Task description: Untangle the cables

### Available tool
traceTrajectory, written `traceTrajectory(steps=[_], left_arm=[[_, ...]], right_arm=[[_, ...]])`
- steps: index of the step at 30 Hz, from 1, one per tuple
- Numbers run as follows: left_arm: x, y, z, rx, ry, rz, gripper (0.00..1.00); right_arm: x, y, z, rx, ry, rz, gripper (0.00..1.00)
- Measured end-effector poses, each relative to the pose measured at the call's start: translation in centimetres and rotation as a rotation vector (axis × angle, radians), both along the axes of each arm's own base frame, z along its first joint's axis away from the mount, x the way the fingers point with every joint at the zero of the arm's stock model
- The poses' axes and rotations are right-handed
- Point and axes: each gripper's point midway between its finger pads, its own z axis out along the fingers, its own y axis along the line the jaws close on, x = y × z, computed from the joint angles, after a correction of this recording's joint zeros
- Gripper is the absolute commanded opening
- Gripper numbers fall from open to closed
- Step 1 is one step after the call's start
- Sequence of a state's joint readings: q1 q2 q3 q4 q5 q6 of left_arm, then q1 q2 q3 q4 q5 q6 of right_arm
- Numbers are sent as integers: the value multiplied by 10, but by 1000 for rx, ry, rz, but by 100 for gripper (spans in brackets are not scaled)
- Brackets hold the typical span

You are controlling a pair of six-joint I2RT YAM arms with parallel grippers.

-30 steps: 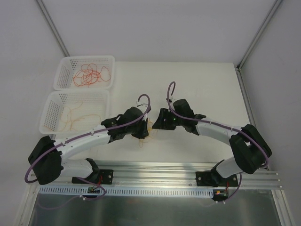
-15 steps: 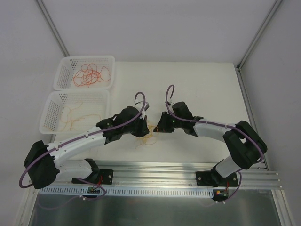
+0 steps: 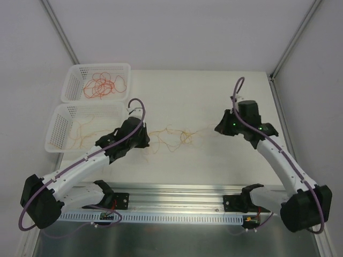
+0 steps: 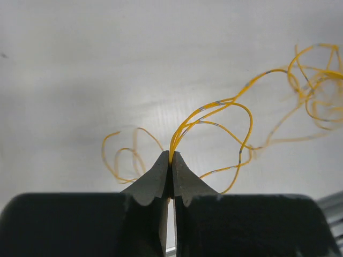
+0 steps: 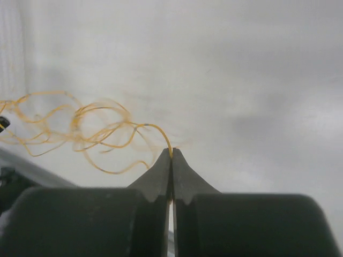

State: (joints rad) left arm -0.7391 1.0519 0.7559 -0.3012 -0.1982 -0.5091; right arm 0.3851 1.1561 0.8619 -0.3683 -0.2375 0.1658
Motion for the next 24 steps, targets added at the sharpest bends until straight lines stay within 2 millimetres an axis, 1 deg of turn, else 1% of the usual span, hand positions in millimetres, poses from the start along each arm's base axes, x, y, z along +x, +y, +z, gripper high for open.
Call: traceTrajectory(steps=[1,2,4,5,7,9,11,14,15,16,18,19,21,22,24], left_arm=[[4,12,-1,3,5,46,1],[7,20,-2,4,11,81,1],[11,38,-6,7,24,149,1],[11,44,-8,11,32,168,1],[8,47,-12,16,47,179,2],[6,48,-15,21,64,186,1],[5,48,-21,32,86,191,1],[3,48,-37,64,140,201,2],[2,49,-44,77,162,205,3],[1,49,-50,91,183,206,4],[-3,49,-63,113,228,207,8],[-5,48,-68,116,252,201,16],[-8,45,-75,116,286,190,29],[-10,42,-76,111,296,182,42],[-11,37,-72,97,297,160,57]], right_arm=[[7,-23,19,-26,-40,-55,1],[11,-38,36,-40,-69,-87,1],[15,-74,81,-83,-154,-170,1],[14,-86,99,-96,-187,-200,1],[8,-106,140,-114,-267,-261,1],[-3,-117,172,-110,-330,-299,1],[-14,-124,201,-94,-390,-328,1],[-26,-126,239,-71,-471,-344,1],[-31,-126,252,-62,-498,-344,1],[-35,-125,269,-47,-540,-341,1],[-41,-120,291,-14,-600,-323,1],[-44,-117,297,1,-617,-310,1],[-49,-108,304,35,-637,-269,1],[-50,-104,303,49,-640,-250,1],[-48,-97,295,71,-623,-213,1]])
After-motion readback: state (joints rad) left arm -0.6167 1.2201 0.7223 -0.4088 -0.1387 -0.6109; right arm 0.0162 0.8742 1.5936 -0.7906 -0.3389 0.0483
